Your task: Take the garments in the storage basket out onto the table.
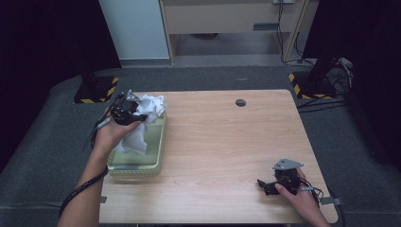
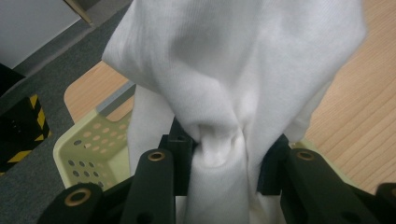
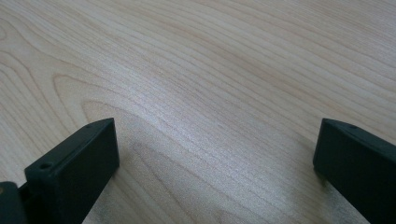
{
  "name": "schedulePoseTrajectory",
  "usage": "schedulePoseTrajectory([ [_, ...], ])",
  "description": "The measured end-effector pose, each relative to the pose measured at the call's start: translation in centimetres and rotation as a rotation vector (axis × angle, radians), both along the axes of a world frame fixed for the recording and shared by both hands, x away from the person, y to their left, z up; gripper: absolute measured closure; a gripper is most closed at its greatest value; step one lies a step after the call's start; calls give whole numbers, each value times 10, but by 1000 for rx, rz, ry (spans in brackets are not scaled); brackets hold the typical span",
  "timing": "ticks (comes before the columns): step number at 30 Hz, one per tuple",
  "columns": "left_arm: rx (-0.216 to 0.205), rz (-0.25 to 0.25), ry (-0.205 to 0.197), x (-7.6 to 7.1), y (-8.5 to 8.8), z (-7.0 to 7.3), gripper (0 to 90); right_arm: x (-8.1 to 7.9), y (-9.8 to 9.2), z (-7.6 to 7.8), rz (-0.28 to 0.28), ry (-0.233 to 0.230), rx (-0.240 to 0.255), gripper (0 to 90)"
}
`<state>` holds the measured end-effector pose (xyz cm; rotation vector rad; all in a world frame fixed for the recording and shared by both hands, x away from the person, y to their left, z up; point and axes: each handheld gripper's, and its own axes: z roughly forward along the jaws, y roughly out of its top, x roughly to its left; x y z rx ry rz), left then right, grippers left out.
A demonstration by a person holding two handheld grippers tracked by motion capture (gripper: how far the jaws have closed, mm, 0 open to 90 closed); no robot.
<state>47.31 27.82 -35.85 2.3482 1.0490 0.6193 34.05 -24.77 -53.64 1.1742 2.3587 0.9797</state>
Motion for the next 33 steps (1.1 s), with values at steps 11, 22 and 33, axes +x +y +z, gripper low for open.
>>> schedulePoseTrajectory([
  [11,-2,-19,-6,0,-3,6,657,0,0,0,0,0,0,4],
  [22,12,-50,-11,-1,-12,17,657,0,0,0,0,0,0,4],
  [33,22,-68,-29,-2,-23,30,657,0,0,0,-1,0,1,4],
])
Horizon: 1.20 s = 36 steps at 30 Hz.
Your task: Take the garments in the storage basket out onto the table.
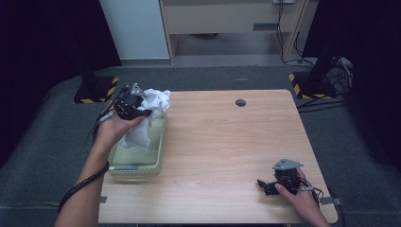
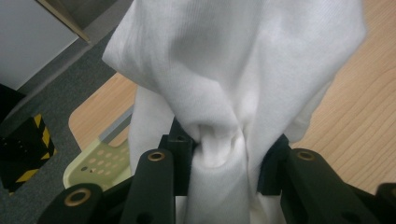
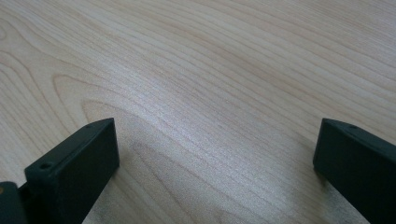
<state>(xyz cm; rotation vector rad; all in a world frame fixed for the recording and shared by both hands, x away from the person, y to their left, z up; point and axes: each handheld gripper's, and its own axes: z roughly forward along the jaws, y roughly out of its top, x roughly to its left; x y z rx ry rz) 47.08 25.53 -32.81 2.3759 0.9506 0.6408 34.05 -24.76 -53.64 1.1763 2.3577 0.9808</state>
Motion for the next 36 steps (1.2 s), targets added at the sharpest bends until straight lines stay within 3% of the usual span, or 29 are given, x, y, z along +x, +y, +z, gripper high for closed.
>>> schedulePoseTrajectory([
  [17,21,-67,-27,-10,-35,20,657,0,0,0,0,1,1,4],
  [26,28,-134,-31,-18,-77,27,657,0,0,0,1,-2,1,4],
  [36,40,-201,-19,-24,-123,18,656,0,0,0,2,-2,1,4],
])
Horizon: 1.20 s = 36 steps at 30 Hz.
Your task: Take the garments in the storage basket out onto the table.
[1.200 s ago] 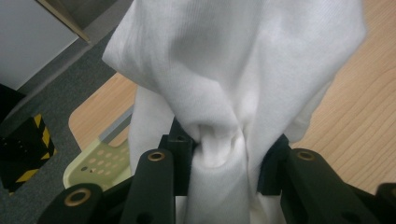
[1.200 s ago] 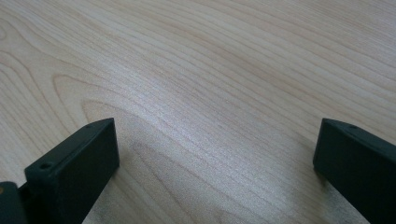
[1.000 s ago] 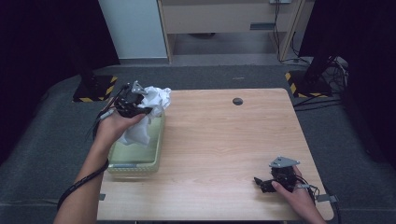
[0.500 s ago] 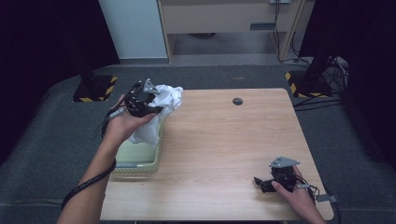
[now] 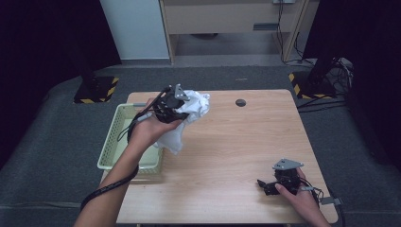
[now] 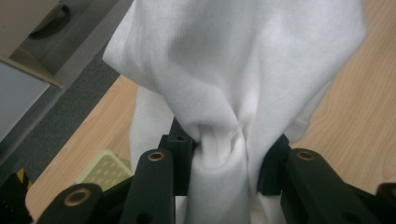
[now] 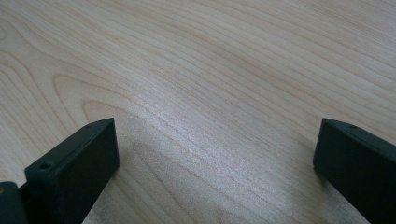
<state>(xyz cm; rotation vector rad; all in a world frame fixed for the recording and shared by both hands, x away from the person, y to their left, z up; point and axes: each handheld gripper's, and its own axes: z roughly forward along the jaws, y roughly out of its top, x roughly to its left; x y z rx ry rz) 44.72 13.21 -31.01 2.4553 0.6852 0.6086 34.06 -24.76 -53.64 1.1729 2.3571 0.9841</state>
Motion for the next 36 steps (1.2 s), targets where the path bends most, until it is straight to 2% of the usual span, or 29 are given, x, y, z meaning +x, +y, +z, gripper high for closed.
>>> schedulePoseTrajectory([
  [6,12,-31,8,-4,-21,-6,656,0,0,0,0,0,-2,4],
  [7,8,-40,10,-6,-28,-7,656,0,0,0,1,0,-2,4],
  [8,8,-40,10,-6,-28,-7,656,0,0,0,1,0,-2,4],
  [10,10,-64,12,-9,-40,-9,655,0,0,0,0,1,-2,4],
  [18,20,-91,24,-13,-61,-19,655,0,0,0,1,1,-2,4],
  [28,11,-115,47,-16,-75,-36,654,0,0,0,0,3,-1,4],
  [36,-10,-127,72,-23,-83,-55,653,0,0,0,1,2,-2,4],
])
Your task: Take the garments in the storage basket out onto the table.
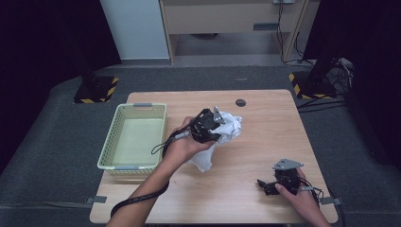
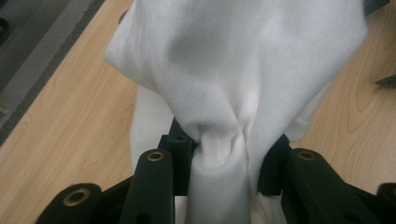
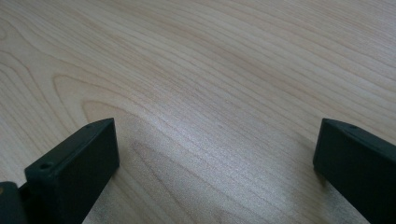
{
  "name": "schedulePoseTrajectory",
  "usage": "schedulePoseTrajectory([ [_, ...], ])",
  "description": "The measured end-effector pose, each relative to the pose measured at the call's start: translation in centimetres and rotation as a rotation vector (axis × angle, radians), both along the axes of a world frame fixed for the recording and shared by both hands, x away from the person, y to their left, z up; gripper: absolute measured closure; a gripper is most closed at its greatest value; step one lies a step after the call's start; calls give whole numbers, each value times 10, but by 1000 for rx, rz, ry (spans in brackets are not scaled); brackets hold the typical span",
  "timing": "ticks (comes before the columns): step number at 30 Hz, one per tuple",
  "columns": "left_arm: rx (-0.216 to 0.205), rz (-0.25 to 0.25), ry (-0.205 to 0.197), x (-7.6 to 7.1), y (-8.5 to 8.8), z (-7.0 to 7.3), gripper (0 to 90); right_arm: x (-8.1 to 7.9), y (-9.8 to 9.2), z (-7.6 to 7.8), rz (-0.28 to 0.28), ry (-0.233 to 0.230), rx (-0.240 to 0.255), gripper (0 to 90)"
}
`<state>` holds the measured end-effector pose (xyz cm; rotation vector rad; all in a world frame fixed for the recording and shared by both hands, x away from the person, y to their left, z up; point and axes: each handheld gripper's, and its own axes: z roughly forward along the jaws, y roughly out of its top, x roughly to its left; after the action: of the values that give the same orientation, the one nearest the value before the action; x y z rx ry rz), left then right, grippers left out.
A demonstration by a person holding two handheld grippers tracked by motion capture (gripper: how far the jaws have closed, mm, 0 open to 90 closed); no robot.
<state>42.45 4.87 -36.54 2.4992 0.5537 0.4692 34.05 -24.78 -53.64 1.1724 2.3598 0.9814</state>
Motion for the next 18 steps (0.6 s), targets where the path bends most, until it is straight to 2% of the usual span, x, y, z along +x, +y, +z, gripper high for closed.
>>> schedulePoseTrajectory([
  [12,-18,-21,57,-10,-15,-37,653,0,0,0,-1,0,-1,4],
  [18,-36,-11,89,-15,-21,-57,650,0,0,0,-1,1,-1,4],
])
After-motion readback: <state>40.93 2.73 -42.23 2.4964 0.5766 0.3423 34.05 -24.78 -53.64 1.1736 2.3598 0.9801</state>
